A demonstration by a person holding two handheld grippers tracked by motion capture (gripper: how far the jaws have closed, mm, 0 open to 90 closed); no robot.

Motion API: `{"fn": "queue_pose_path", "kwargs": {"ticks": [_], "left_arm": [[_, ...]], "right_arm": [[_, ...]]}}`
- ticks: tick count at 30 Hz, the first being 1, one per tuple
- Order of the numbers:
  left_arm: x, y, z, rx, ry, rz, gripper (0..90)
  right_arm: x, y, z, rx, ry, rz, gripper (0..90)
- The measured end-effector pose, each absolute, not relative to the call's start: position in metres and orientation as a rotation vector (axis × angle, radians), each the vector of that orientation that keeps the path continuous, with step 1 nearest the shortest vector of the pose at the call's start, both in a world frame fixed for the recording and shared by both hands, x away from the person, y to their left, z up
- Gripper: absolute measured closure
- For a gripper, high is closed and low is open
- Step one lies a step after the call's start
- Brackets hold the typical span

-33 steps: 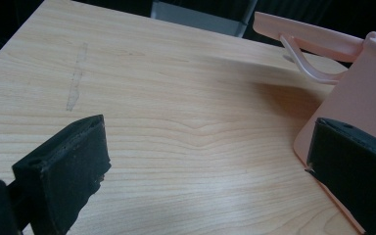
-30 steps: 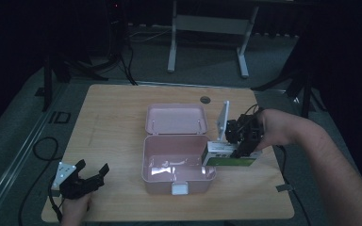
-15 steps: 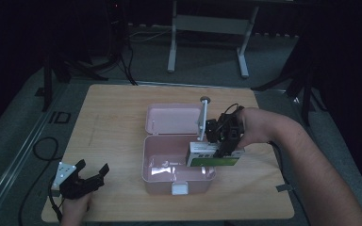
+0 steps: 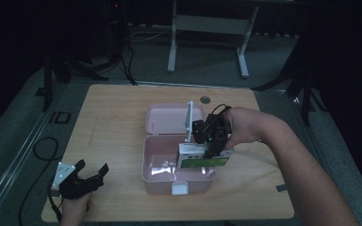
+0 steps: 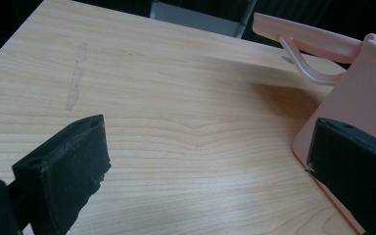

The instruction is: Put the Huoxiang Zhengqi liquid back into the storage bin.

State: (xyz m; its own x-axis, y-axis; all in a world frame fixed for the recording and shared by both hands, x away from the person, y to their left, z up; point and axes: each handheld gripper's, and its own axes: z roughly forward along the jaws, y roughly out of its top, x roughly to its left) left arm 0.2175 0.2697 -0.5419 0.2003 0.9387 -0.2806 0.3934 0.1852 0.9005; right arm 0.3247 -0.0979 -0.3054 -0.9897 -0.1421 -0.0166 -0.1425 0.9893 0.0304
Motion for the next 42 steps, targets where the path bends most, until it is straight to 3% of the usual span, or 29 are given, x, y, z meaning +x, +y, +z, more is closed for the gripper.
{"fn": "queue_pose_path", "kwargs": {"ticks": [22,42], "left_arm": [[0.218,0.27,-0.542,1.395,1.378,0.633,2.3],[0.217,0.27,-0.542,1.393,1.379,0.634,2.3]], "right_arm": [[0.313,-0.062,-0.33,-0.284,3.102,0.034,62.2],[0.306,-0.06,-0.345,-0.188,3.075,0.032,62.1]]}}
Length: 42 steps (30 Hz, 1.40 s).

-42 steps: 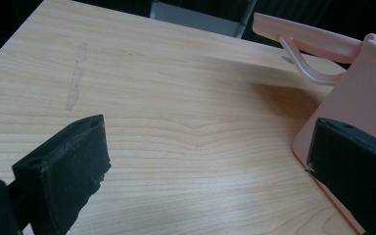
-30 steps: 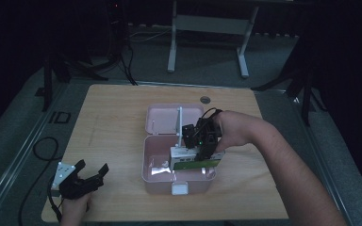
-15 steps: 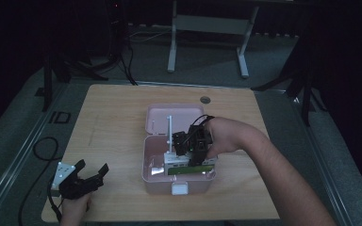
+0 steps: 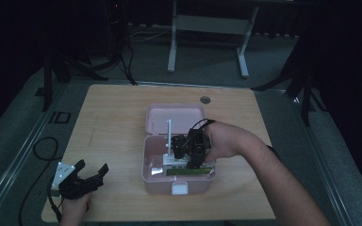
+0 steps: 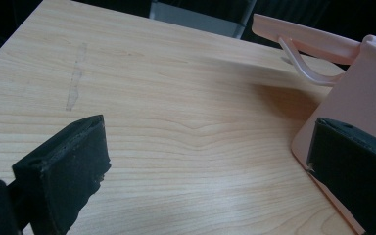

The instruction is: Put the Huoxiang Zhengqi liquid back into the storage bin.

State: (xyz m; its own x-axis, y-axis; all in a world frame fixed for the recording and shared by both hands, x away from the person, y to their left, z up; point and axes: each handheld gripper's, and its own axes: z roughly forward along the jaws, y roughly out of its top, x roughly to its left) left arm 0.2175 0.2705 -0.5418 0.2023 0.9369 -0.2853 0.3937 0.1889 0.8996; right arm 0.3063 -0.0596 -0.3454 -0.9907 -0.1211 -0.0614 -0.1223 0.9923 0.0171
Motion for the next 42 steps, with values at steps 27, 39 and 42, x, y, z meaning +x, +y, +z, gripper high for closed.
{"fn": "queue_pose_path", "kwargs": {"ticks": [27,39,42], "left_arm": [[0.217,0.269,-0.542,1.396,1.381,0.641,2.3],[0.217,0.27,-0.542,1.395,1.381,0.639,2.3],[0.217,0.27,-0.542,1.393,1.381,0.638,2.3]], "right_arm": [[0.315,-0.067,-0.374,-0.129,3.122,0.054,62.0],[0.313,-0.064,-0.385,-0.156,3.114,0.046,62.1],[0.313,-0.063,-0.388,-0.157,3.111,0.029,62.1]]}}
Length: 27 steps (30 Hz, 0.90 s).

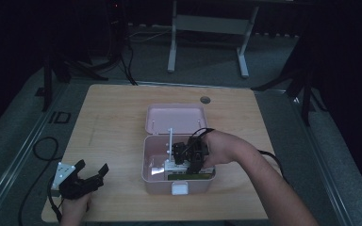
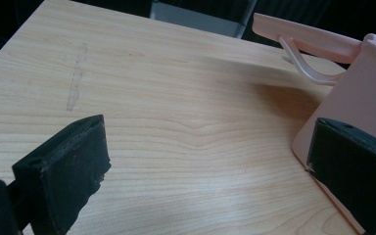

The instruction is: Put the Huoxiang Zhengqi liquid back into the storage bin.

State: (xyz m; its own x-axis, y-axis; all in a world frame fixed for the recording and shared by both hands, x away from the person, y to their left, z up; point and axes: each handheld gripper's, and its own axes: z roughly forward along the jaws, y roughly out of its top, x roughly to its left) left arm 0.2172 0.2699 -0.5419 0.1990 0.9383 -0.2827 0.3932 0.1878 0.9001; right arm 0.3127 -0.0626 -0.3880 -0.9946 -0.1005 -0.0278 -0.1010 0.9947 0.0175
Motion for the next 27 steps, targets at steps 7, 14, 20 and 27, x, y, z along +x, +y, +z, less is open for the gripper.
{"fn": "queue_pose_path", "kwargs": {"ticks": [7,14,20,27], "left_arm": [[0.217,0.271,-0.542,1.392,1.379,0.637,2.3],[0.217,0.271,-0.542,1.388,1.382,0.638,2.3],[0.216,0.271,-0.542,1.39,1.379,0.64,2.3],[0.217,0.271,-0.542,1.394,1.382,0.634,2.3]], "right_arm": [[0.311,-0.062,-0.394,-0.184,3.107,0.033,62.1],[0.312,-0.067,-0.402,-0.16,3.113,0.02,62.1],[0.312,-0.068,-0.404,-0.156,3.118,0.037,62.0],[0.315,-0.073,-0.411,-0.136,3.128,0.055,62.0]]}}
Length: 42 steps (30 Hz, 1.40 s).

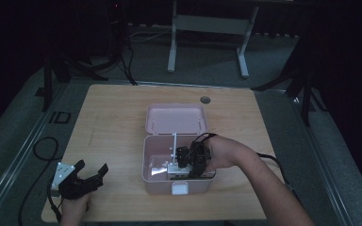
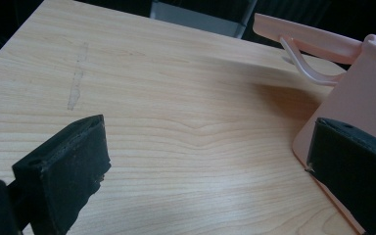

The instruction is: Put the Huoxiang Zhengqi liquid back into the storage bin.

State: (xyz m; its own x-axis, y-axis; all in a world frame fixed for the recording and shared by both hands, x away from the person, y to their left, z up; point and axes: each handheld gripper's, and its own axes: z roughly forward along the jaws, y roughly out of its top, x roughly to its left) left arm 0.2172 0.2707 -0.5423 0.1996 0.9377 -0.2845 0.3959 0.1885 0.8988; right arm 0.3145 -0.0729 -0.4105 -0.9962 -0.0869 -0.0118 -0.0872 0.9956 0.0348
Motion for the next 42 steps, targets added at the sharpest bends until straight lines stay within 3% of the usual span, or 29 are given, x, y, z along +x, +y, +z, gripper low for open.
{"fn": "queue_pose_path", "kwargs": {"ticks": [42], "left_arm": [[0.216,0.274,-0.542,1.382,1.383,0.635,2.3]], "right_arm": [[0.326,-0.065,-0.45,-0.142,3.142,0.017,61.9]]}}
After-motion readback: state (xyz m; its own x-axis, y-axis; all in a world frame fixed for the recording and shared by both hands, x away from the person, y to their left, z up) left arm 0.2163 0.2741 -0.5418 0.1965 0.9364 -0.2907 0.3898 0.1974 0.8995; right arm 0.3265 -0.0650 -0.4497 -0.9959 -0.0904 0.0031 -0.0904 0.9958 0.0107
